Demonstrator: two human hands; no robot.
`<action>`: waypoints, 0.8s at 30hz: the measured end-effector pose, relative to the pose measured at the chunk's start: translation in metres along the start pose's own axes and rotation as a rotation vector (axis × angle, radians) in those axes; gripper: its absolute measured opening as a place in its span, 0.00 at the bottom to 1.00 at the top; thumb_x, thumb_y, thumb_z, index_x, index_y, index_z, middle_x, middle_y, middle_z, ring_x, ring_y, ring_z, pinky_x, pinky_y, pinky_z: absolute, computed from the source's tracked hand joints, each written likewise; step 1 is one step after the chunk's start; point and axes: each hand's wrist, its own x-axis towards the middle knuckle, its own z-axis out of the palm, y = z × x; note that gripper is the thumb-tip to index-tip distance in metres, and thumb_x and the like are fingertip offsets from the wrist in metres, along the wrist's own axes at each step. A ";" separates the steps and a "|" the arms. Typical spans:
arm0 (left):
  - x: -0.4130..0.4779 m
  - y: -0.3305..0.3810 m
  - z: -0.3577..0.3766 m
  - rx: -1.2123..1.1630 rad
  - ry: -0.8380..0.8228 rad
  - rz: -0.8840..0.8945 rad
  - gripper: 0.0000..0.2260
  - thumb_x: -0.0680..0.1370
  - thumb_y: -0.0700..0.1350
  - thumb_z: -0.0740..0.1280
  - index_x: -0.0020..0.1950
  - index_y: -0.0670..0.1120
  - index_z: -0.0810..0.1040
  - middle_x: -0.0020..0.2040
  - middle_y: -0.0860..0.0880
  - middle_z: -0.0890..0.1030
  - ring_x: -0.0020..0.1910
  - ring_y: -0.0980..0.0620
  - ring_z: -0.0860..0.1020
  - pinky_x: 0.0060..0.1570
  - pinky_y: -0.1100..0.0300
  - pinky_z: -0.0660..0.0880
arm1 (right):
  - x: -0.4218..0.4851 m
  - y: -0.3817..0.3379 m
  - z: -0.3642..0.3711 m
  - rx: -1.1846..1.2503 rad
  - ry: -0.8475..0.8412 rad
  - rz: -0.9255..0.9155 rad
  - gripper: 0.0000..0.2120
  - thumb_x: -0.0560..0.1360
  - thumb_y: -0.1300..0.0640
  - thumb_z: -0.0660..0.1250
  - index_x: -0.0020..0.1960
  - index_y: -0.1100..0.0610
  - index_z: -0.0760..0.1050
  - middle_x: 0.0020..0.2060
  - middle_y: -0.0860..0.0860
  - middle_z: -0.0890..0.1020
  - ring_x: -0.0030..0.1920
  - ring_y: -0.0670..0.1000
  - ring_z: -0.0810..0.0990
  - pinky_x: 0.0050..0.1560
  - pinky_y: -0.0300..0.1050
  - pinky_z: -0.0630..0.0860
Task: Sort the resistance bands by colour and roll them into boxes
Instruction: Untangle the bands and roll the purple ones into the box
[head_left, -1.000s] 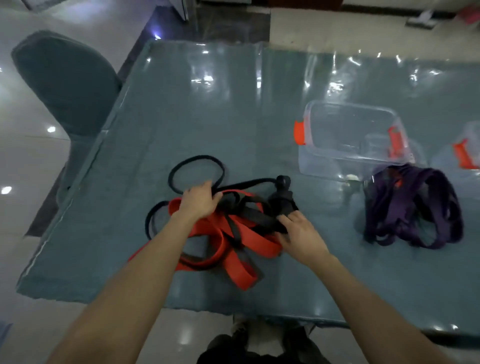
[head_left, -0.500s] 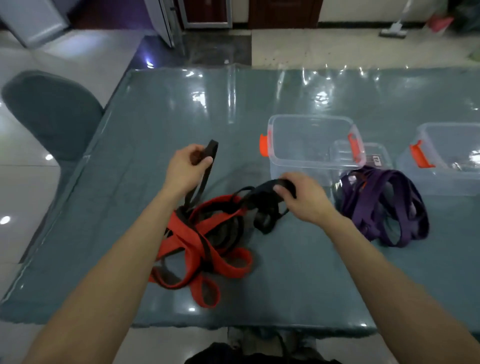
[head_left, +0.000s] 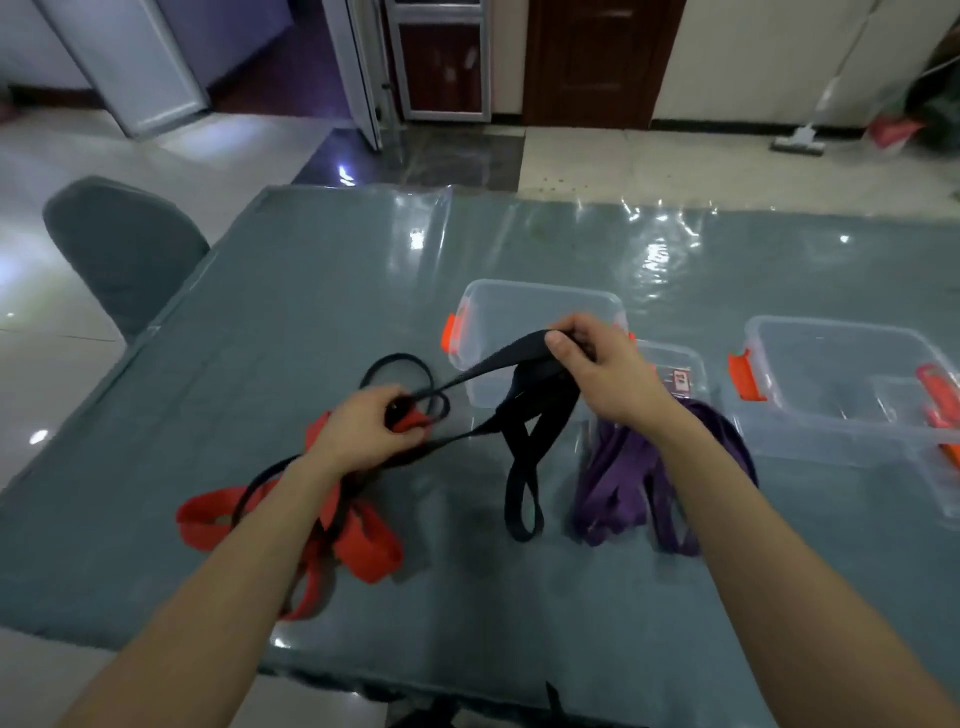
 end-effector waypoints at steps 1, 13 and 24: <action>0.000 0.003 -0.012 -0.093 0.133 -0.066 0.20 0.70 0.59 0.81 0.57 0.53 0.84 0.50 0.55 0.86 0.49 0.56 0.84 0.50 0.57 0.80 | -0.001 0.004 -0.004 0.032 0.026 -0.011 0.07 0.86 0.49 0.64 0.51 0.47 0.79 0.43 0.40 0.86 0.46 0.41 0.84 0.51 0.38 0.80; -0.036 -0.003 -0.072 0.111 0.573 -0.036 0.21 0.68 0.40 0.79 0.57 0.49 0.76 0.52 0.53 0.72 0.46 0.46 0.76 0.45 0.47 0.76 | 0.006 -0.017 0.007 -0.097 -0.249 -0.056 0.15 0.77 0.44 0.77 0.51 0.54 0.81 0.41 0.56 0.85 0.39 0.51 0.81 0.46 0.51 0.78; -0.063 -0.067 -0.112 0.349 -0.162 -0.371 0.51 0.70 0.49 0.85 0.86 0.47 0.61 0.78 0.36 0.68 0.76 0.37 0.72 0.75 0.50 0.71 | 0.029 -0.110 0.052 -0.106 -0.080 -0.161 0.08 0.83 0.51 0.71 0.55 0.56 0.80 0.44 0.49 0.84 0.45 0.50 0.82 0.47 0.45 0.75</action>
